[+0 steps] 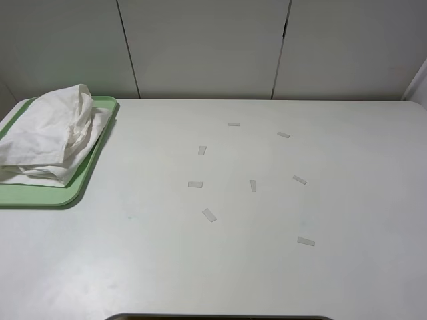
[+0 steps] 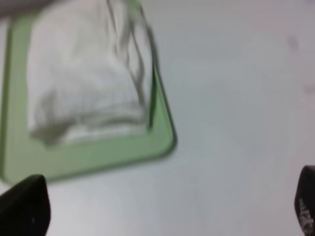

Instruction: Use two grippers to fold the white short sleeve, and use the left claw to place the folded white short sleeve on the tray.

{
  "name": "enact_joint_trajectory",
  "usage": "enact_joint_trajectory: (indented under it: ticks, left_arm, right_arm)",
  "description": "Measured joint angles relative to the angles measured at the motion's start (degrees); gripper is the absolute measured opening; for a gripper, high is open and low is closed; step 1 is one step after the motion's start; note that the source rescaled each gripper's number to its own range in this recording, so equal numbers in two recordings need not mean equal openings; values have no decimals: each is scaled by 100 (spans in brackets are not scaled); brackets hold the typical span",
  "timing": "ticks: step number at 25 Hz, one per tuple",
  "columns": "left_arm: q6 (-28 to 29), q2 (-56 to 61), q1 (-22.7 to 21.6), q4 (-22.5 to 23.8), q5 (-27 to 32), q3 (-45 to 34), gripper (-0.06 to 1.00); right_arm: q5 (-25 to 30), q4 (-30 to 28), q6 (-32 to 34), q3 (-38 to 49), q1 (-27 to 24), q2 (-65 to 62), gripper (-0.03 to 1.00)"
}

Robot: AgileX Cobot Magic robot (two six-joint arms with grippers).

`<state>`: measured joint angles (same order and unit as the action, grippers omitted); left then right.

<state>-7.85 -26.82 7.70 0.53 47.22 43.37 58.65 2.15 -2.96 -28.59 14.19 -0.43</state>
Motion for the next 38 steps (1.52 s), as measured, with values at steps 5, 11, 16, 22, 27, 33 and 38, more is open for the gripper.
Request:
enact_joint_trajectory:
  ticks: [5,11,16,22,27,33,38]
  left_arm:
    - [305,835,0,0,1135,-347,100]
    - [356,2114,0,0,1399,-1092,100]
    - [356,2688,0,-53,1345,-1479,100]
    - [544,2720,-261,-53,1333,-1578,100]
    - [640,2720,-695,-115,1333,-1578,100]
    - [656,2720,-781,-122,1333,-1600,100]
    - [656,2720,-781,-122,1333,-1600,100]
  right_arm:
    - [0,0,0,0,0,0,100]
    - [0,0,0,0,0,0,100]
    - [0,0,0,0,0,0,100]
    - [0,0,0,0,0,0,100]
    - [0,0,0,0,0,0,100]
    - [0,0,0,0,0,0,100]
    - [0,0,0,0,0,0,100]
